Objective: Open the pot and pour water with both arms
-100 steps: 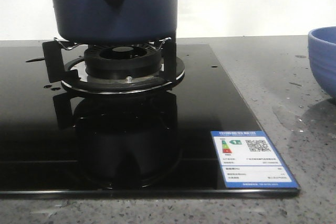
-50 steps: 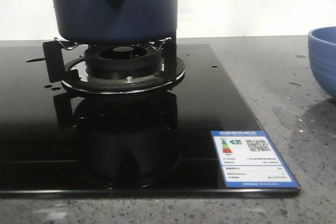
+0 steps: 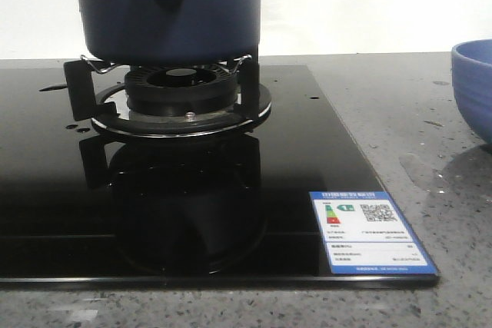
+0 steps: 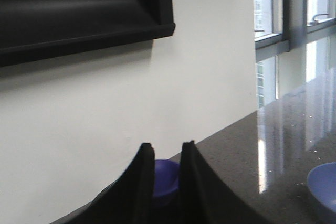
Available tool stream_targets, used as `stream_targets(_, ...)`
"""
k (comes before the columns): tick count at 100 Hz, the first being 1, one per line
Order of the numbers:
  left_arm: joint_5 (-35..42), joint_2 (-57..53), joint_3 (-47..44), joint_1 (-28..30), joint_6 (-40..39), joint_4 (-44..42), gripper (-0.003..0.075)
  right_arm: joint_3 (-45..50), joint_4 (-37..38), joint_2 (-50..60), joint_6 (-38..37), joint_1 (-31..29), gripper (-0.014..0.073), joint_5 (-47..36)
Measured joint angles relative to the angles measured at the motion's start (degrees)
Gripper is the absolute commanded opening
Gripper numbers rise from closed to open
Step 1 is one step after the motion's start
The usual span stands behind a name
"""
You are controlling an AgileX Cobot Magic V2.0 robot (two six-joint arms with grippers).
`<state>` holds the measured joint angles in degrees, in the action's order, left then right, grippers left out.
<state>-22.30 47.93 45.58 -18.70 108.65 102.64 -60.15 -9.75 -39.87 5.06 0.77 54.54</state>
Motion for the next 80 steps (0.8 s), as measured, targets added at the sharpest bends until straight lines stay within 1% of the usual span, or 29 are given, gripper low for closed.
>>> stream_targets(12,5.66,-11.77,-8.52,0.0,-1.05,0.32,-0.002,7.48,0.07,7.56,2.66,2.78,-0.0064,-5.18)
stream_targets(18,8.67,-17.12,-13.07,0.0,-2.89,0.47,-0.002,11.63,0.07,11.42,3.05,4.07,-0.0064,-8.21)
stream_targets(27,12.04,-23.02,-19.12,0.0,-5.07,0.72,-0.002,17.7,0.23,17.63,3.42,5.39,-0.0064,-12.75)
stream_targets(36,13.53,-27.43,-23.58,0.0,-5.8,0.95,-0.002,23.32,0.79,23.68,3.54,6.17,-0.0064,-15.88)
stream_targets(46,14.57,-31.51,-26.66,0.0,-5.94,0.95,-0.002,28.02,1.0,29.45,3.57,6.17,-0.0064,-17.58)
stream_targets(57,16.31,-33.5,-28.79,0.0,-6.07,1.16,-0.002,31.35,1.03,34.91,3.57,6.17,-0.0064,-17.78)
stream_targets(70,16.81,-33.82,-29.47,0.0,-6.19,1.38,-0.002,32.2,1.03,39.34,3.66,6.17,-0.0064,-17.03)
stream_targets(80,16.94,-33.95,-29.47,0.0,-6.21,1.38,-0.002,32.2,1.03,40.64,3.66,6.17,-0.0064,-16.61)
